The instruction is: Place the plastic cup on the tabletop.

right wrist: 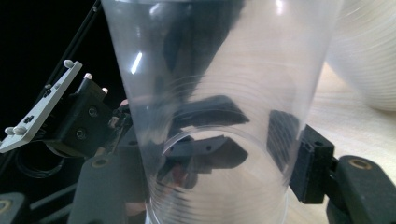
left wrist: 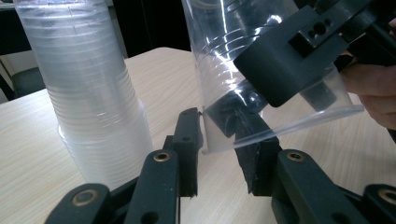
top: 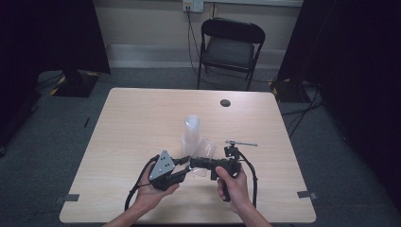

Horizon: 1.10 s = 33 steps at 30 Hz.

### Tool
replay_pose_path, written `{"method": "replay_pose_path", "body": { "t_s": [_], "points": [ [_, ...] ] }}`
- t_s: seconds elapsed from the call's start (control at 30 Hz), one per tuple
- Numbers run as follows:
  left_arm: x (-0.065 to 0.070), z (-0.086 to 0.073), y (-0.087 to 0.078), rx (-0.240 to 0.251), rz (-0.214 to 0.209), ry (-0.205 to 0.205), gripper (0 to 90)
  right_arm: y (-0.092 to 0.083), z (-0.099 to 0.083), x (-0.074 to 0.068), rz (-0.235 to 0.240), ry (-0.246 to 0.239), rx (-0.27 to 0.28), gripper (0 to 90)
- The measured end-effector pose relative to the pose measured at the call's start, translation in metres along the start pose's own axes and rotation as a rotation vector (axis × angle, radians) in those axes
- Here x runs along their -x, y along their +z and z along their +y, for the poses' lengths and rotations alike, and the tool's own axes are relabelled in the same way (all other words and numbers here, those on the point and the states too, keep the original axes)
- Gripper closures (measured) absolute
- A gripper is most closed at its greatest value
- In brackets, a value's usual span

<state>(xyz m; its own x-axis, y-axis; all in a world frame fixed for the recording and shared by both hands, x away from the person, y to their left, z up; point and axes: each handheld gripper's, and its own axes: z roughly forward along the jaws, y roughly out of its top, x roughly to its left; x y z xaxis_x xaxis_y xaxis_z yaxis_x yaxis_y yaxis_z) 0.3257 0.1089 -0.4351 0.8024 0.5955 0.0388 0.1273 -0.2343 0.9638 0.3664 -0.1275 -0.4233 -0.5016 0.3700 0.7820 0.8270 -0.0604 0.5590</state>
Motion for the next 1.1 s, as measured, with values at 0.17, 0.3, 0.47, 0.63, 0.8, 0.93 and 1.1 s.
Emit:
{"method": "replay_pose_path", "body": {
  "t_s": [0.17,0.3,0.47,0.63,0.8,0.93,1.1],
  "points": [
    [0.002,0.001,0.0,0.027,0.043,0.013,69.5,0.003,-0.003,-0.003,0.024,0.039,-0.002,36.2],
    [0.004,0.001,0.001,0.041,0.057,0.025,65.7,0.006,-0.004,-0.006,0.033,0.045,-0.012,35.8],
    [0.007,0.0,0.002,0.045,0.073,0.037,66.1,0.007,-0.004,-0.006,0.031,0.054,-0.02,35.7],
    [0.016,0.002,0.004,0.044,0.112,0.057,68.3,0.009,-0.004,-0.003,0.047,0.09,-0.043,35.2],
    [0.015,0.002,0.002,0.01,0.107,0.061,75.2,0.01,-0.005,-0.003,0.043,0.114,-0.053,34.6],
    [0.015,0.003,0.001,-0.002,0.102,0.065,82.0,0.013,-0.007,0.001,0.076,0.158,-0.061,30.9],
    [0.009,0.003,-0.002,0.007,0.086,0.034,86.8,0.014,-0.008,-0.001,0.064,0.125,-0.046,23.4]
  ]
}}
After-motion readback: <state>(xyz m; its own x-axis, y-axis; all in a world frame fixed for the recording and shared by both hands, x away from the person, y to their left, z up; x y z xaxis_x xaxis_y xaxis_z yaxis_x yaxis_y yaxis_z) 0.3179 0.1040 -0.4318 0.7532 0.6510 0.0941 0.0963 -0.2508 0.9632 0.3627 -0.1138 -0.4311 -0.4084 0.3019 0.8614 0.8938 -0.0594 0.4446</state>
